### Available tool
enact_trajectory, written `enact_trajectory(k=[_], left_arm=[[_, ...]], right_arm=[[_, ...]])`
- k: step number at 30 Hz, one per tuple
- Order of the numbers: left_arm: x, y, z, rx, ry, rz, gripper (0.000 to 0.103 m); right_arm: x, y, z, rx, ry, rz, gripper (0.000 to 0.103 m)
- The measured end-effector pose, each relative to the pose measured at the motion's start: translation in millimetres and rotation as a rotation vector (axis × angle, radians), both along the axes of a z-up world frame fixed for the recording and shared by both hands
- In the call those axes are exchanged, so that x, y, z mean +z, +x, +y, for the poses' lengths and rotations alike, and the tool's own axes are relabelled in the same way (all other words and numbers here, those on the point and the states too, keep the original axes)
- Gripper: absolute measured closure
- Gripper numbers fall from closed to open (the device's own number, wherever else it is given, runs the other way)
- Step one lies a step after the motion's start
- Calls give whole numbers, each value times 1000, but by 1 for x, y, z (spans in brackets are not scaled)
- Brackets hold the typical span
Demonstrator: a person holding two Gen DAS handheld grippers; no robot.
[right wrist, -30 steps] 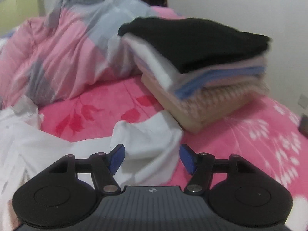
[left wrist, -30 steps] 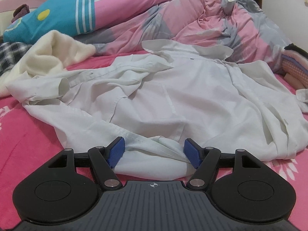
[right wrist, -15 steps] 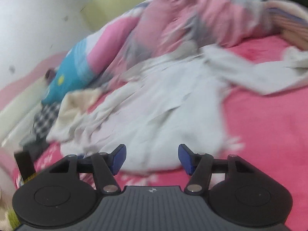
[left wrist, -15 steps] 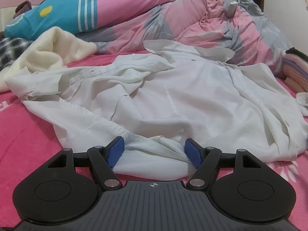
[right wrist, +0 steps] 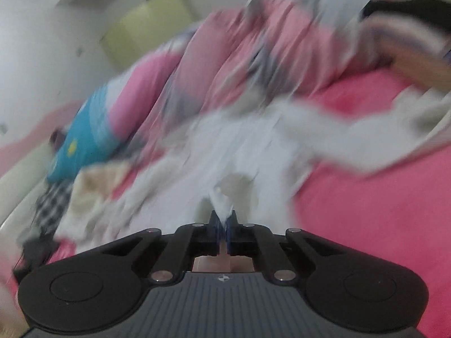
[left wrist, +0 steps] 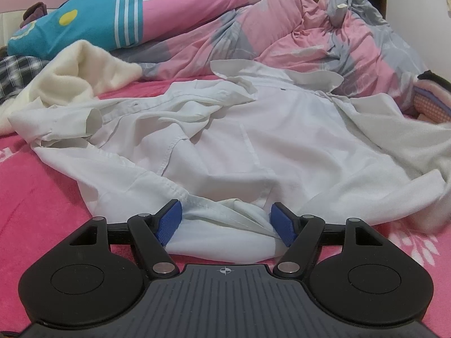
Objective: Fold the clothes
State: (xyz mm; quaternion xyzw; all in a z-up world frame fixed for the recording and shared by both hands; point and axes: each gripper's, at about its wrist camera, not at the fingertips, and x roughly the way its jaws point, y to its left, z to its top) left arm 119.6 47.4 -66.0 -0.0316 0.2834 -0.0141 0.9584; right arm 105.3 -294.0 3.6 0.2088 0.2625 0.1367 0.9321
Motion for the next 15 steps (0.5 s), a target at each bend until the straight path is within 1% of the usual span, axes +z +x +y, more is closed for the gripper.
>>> enact_trajectory(k=[4,8,13,15], left_arm=[[-1,0,-1,0,3,-1,32],[-1,-1,-1,1,1,-6,32],[-2,-2,-1,1,-5,-12,32],[-2,-2,-1,0,-7,-15,31]], right_arm=[[21,18,-58,-138,-46,-41,101],[33,50,-101,-254,-107,-53,101],[34,87,-144,-385,-186,-65,101],[28,102,-157,-414,-180,-50,101]])
